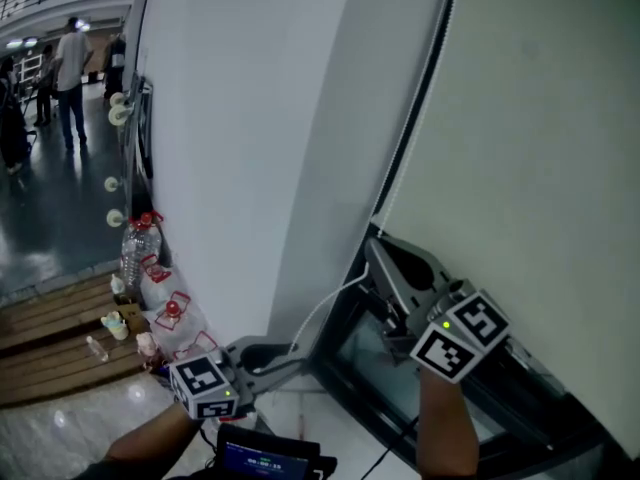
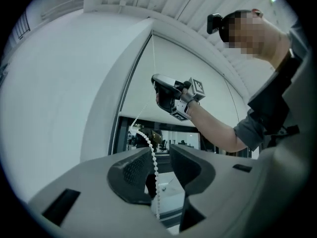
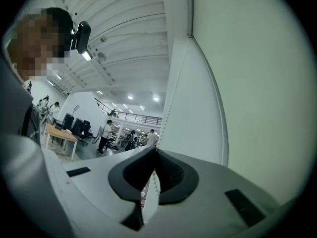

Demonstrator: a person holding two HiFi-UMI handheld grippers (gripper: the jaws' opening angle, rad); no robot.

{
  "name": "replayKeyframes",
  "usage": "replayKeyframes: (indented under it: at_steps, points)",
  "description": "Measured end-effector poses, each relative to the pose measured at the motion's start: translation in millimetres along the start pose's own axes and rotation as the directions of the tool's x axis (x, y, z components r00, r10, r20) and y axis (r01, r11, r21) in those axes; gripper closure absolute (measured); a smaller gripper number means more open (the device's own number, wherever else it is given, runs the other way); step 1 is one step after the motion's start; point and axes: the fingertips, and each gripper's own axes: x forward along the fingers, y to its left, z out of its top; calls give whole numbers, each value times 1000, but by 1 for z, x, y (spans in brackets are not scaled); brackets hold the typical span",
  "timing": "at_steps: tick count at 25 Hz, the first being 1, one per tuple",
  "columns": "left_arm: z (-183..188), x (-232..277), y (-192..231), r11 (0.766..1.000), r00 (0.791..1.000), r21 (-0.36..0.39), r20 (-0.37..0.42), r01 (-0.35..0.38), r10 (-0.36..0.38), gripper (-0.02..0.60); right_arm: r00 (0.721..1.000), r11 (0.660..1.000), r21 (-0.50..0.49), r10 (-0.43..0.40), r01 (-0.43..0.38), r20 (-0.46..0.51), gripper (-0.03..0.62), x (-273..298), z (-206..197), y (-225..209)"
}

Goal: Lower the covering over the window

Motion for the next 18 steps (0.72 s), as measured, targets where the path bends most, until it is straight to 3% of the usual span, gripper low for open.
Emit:
replayKeyframes:
  at_steps: [4, 9, 13, 18]
  points:
    - [-3, -7, 6, 1000, 1000, 6, -3, -30, 30, 457, 1000, 1000, 0, -2, 2, -1, 592, -3, -15, 7]
    - [16, -15, 5, 998, 998, -58, 56, -22, 25, 457, 1000, 1000, -6, -5, 5, -3, 592, -8, -37, 13]
    - [34, -18, 9, 999, 996, -46, 88, -25, 29, 457, 1000, 1000, 11, -19, 19, 8, 592, -13, -49, 12]
    - [39, -20, 15, 999, 993, -33, 106, -41, 44, 457, 999, 999, 26, -17, 19, -47, 592, -16, -84, 17]
